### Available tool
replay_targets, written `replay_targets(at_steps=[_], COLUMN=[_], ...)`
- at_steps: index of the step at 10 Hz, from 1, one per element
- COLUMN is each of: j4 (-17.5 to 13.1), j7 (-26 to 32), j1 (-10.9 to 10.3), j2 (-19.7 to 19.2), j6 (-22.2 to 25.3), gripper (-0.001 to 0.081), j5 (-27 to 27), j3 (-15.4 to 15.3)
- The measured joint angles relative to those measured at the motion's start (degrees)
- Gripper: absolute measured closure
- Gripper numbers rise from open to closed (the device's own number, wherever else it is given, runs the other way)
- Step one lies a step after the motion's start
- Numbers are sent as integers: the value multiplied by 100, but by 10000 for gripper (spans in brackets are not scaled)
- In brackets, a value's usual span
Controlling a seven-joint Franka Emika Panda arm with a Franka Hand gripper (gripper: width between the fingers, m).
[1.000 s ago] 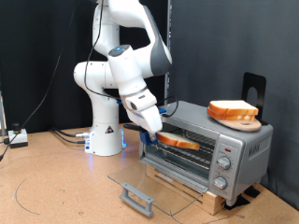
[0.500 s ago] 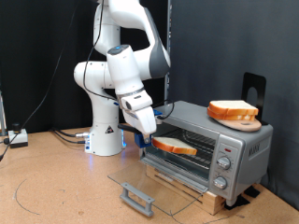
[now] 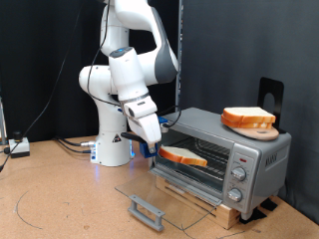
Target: Make a piece of toast with the oven
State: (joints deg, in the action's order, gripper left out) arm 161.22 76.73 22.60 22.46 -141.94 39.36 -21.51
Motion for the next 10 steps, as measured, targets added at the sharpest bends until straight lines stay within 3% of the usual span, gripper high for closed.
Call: replay_targets(at_steps=[5, 8, 10], j4=[140, 144, 202], j7=[187, -92, -157], j1=[-580, -726, -700], j2=[247, 336, 335], j6=[214, 178, -153], gripper=[349, 349, 349], j5=[604, 863, 773], j3=[-151, -413, -604])
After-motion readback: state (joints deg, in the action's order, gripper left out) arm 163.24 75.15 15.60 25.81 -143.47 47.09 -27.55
